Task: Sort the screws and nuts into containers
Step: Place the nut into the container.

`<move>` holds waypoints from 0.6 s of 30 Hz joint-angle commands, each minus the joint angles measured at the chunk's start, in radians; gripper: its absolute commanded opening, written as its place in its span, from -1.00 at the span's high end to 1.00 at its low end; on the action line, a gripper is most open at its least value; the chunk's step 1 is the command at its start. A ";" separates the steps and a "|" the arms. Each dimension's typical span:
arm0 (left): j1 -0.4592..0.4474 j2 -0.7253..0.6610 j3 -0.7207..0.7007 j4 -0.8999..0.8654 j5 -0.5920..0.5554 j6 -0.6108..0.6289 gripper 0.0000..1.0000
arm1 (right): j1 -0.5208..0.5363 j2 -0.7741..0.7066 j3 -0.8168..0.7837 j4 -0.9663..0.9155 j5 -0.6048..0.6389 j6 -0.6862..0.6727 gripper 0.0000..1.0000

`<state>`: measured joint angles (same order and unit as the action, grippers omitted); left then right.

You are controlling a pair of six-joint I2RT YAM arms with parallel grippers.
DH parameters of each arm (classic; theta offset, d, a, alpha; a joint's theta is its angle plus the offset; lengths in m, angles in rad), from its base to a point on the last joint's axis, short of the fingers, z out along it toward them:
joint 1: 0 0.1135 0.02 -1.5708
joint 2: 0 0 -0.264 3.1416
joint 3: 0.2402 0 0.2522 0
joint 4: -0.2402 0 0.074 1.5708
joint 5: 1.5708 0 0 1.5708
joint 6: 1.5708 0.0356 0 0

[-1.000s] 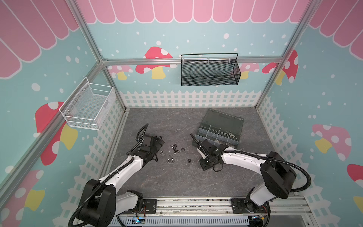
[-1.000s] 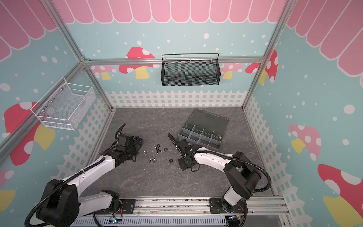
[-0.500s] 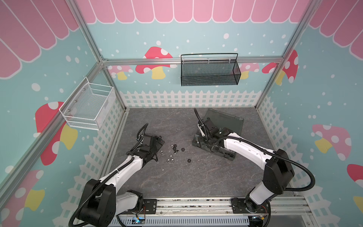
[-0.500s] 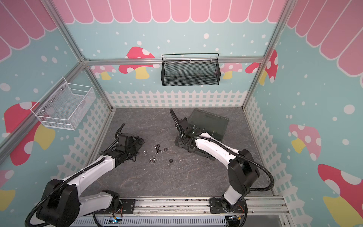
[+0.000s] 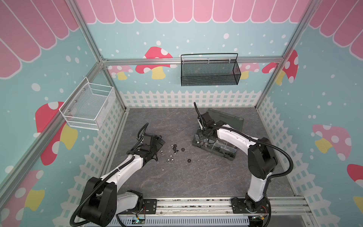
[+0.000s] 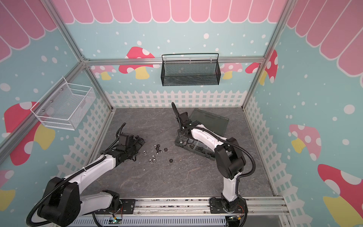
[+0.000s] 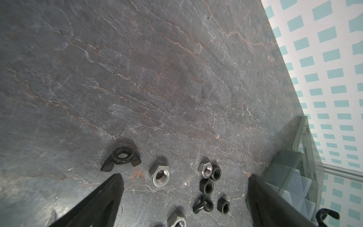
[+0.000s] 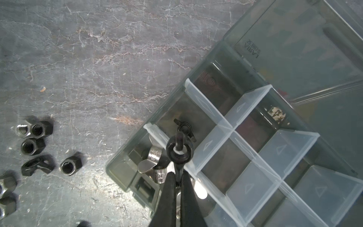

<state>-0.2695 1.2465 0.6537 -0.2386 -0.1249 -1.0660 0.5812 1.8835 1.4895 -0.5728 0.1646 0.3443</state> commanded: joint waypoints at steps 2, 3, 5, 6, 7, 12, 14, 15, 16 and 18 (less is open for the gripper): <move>0.006 0.016 0.024 0.016 0.005 0.014 -1.00 | -0.024 0.061 0.068 0.007 -0.007 -0.040 1.00; 0.006 0.017 0.023 0.016 0.005 0.015 -0.99 | -0.028 0.073 0.077 0.004 -0.008 -0.043 1.00; 0.006 0.018 0.021 0.016 0.007 0.016 -0.99 | -0.037 0.091 0.090 0.001 -0.019 -0.049 1.00; 0.005 0.018 0.020 0.016 0.006 0.017 -0.99 | -0.042 0.102 0.096 0.002 -0.026 -0.051 1.00; 0.006 0.017 0.020 0.016 0.005 0.016 -1.00 | -0.044 0.110 0.098 0.003 -0.030 -0.053 1.00; 0.006 0.016 0.018 0.015 0.003 0.017 -0.99 | -0.053 0.149 0.113 -0.007 -0.038 -0.054 1.00; 0.006 0.015 0.018 0.015 0.001 0.019 -1.00 | -0.055 0.156 0.114 -0.007 -0.043 -0.056 1.00; 0.006 0.014 0.018 0.012 0.001 0.019 -0.99 | -0.054 0.158 0.113 -0.007 -0.044 -0.056 1.00; 0.006 0.016 0.018 0.013 0.000 0.020 -1.00 | -0.055 0.160 0.112 -0.007 -0.043 -0.056 1.00; 0.005 0.015 0.018 0.012 0.000 0.019 -0.99 | -0.055 0.160 0.111 -0.008 -0.038 -0.056 0.89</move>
<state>-0.2695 1.2591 0.6552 -0.2340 -0.1177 -1.0607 0.5301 2.0335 1.5692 -0.5728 0.1318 0.3031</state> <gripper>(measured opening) 0.997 0.058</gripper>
